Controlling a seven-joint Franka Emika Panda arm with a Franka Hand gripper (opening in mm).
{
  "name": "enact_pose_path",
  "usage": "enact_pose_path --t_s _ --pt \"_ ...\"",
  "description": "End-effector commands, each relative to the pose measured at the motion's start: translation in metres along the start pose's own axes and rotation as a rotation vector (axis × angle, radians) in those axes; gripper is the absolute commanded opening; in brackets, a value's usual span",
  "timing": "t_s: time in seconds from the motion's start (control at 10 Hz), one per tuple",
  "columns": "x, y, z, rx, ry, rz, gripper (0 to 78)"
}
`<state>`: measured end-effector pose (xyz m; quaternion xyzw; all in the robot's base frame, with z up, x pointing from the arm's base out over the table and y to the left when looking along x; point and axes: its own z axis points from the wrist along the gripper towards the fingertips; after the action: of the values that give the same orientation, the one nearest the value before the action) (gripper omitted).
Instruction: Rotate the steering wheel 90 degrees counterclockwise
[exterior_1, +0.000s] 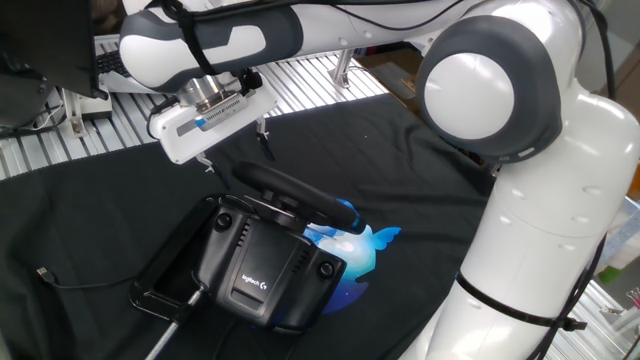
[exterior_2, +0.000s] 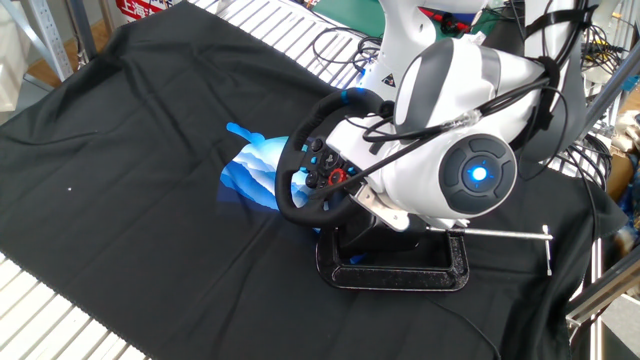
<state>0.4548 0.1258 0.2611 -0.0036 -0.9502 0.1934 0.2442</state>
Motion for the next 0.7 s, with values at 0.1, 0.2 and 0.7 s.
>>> enact_pose_path --t_s 0.1,0.2,0.7 --pt "-0.0002 -0.0004 -0.0008 0.000 -0.003 0.004 1.2" --pt "-0.0002 -0.0004 -0.0008 0.000 -0.003 0.004 1.2" --pt "-0.0002 -0.0004 -0.0008 0.000 -0.003 0.004 1.2"
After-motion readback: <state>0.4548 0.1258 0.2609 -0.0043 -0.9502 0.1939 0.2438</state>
